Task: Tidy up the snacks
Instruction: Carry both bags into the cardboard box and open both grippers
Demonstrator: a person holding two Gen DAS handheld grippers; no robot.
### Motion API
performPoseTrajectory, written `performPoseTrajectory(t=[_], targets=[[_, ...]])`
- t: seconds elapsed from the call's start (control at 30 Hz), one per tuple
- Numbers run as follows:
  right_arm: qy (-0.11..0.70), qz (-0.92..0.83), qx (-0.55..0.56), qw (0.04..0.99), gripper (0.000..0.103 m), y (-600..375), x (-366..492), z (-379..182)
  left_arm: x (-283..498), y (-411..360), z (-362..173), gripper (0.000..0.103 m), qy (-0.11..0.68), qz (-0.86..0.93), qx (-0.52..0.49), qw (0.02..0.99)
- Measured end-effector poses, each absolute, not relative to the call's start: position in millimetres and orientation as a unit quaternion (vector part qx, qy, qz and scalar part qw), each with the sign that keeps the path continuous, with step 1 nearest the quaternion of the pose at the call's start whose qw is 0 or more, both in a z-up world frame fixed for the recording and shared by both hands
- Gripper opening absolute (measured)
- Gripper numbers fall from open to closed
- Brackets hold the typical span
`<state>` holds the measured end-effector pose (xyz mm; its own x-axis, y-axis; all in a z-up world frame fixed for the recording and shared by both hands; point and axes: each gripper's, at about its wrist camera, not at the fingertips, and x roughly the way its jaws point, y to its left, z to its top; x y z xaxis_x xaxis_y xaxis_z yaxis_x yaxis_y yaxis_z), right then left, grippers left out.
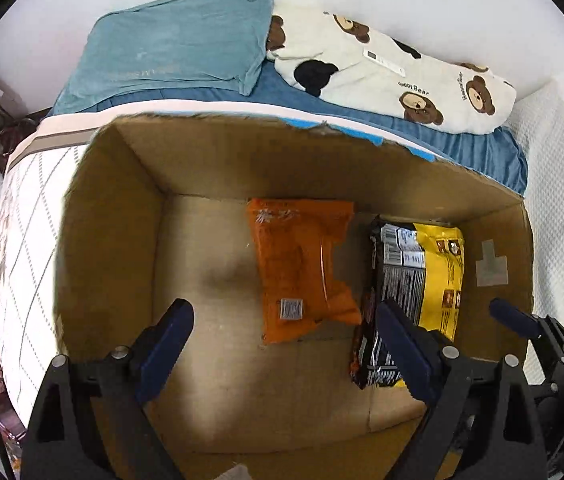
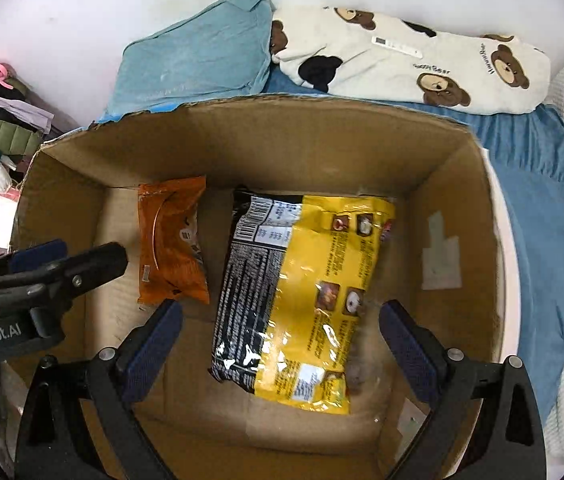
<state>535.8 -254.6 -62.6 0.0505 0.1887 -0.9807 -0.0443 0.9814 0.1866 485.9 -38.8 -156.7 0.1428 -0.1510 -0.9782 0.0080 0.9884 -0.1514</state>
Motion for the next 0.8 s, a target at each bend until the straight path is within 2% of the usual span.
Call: performPoseTrajectory(t=[0.5,0.8], targets=[[0.631,0.063,0.059,0.771,0.1,-263,456,6,399,-32,-93,0.093,0.581,-0.051,-0.043,0.811],[0.601,0.077,0.107,0.789,0.1,-260,396,50,326,-15,-61,0.093,0.55,-0.058,-0.049,0.832]])
